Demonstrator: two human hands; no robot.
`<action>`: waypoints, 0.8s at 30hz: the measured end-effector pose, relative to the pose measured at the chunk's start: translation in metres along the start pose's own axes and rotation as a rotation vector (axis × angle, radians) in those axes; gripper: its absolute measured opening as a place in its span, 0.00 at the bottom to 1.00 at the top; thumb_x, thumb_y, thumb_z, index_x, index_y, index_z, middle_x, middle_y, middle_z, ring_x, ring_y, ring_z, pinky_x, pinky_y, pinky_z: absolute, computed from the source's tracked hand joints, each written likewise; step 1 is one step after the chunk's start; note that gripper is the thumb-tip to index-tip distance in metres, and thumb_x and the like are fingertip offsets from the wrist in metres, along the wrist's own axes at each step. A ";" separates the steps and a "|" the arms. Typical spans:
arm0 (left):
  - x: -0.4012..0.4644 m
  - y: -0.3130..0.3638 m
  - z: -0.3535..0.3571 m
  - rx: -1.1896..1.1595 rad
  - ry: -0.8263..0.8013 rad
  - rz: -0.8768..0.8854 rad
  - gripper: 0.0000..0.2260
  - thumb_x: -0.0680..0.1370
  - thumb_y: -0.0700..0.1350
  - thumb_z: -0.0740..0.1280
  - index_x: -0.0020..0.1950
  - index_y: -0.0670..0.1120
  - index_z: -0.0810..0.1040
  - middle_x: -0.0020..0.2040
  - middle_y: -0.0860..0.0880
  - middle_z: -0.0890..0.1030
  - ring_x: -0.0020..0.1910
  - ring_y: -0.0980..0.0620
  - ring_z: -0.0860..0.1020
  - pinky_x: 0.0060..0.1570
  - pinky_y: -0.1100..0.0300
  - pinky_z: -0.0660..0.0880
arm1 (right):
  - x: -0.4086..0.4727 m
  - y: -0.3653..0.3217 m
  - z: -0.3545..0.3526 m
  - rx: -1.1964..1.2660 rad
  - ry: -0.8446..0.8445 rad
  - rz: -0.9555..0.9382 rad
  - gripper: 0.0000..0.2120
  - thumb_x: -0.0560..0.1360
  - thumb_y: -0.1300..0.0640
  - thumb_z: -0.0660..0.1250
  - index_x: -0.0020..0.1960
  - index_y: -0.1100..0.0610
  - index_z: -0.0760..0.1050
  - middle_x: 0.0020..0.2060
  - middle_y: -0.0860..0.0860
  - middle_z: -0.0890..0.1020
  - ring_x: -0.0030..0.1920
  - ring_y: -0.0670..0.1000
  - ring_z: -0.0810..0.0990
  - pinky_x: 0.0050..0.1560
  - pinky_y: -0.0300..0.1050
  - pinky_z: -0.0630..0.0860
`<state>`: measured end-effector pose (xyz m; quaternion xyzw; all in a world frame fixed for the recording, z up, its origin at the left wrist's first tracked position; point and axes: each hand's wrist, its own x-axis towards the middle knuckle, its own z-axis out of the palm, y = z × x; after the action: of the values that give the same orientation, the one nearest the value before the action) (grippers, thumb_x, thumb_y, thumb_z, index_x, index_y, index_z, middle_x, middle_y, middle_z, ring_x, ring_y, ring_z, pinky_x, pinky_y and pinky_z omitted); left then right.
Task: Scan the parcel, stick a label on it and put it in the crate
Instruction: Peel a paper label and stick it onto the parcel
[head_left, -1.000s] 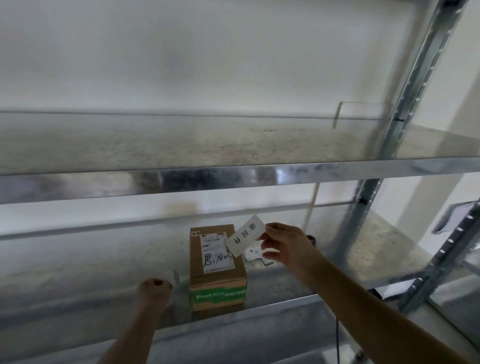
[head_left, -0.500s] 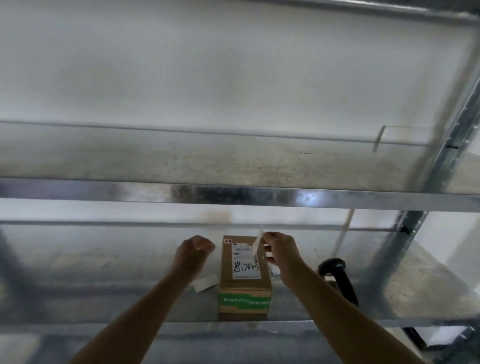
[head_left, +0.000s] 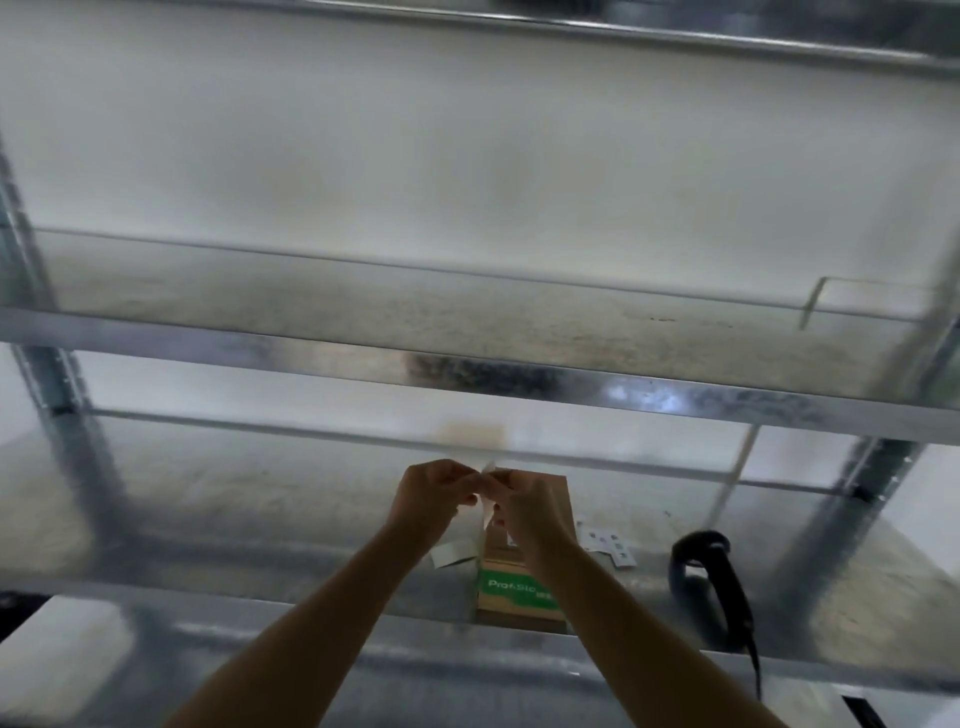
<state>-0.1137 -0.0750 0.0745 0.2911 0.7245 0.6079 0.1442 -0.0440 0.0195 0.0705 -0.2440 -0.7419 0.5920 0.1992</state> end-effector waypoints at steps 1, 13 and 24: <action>0.000 -0.001 -0.001 0.014 0.005 0.003 0.03 0.73 0.42 0.70 0.39 0.45 0.80 0.35 0.49 0.82 0.37 0.52 0.80 0.36 0.65 0.74 | -0.001 0.000 0.001 -0.022 0.011 -0.006 0.11 0.77 0.57 0.64 0.49 0.65 0.79 0.34 0.51 0.79 0.33 0.47 0.76 0.35 0.36 0.72; -0.010 -0.017 0.001 0.226 -0.030 0.111 0.05 0.75 0.39 0.67 0.46 0.40 0.82 0.32 0.54 0.80 0.32 0.60 0.79 0.32 0.72 0.72 | -0.025 0.005 -0.004 -0.013 0.090 0.126 0.11 0.76 0.58 0.66 0.52 0.64 0.80 0.33 0.48 0.77 0.33 0.45 0.73 0.36 0.35 0.72; -0.016 -0.016 -0.003 0.206 -0.069 0.168 0.04 0.73 0.41 0.69 0.43 0.41 0.83 0.32 0.53 0.82 0.30 0.58 0.80 0.33 0.69 0.76 | -0.034 0.003 -0.005 0.019 0.057 0.106 0.06 0.74 0.57 0.68 0.44 0.59 0.81 0.33 0.49 0.79 0.35 0.46 0.75 0.38 0.36 0.73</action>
<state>-0.1074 -0.0885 0.0573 0.3847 0.7507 0.5300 0.0873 -0.0138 0.0035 0.0681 -0.2976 -0.7164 0.6014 0.1909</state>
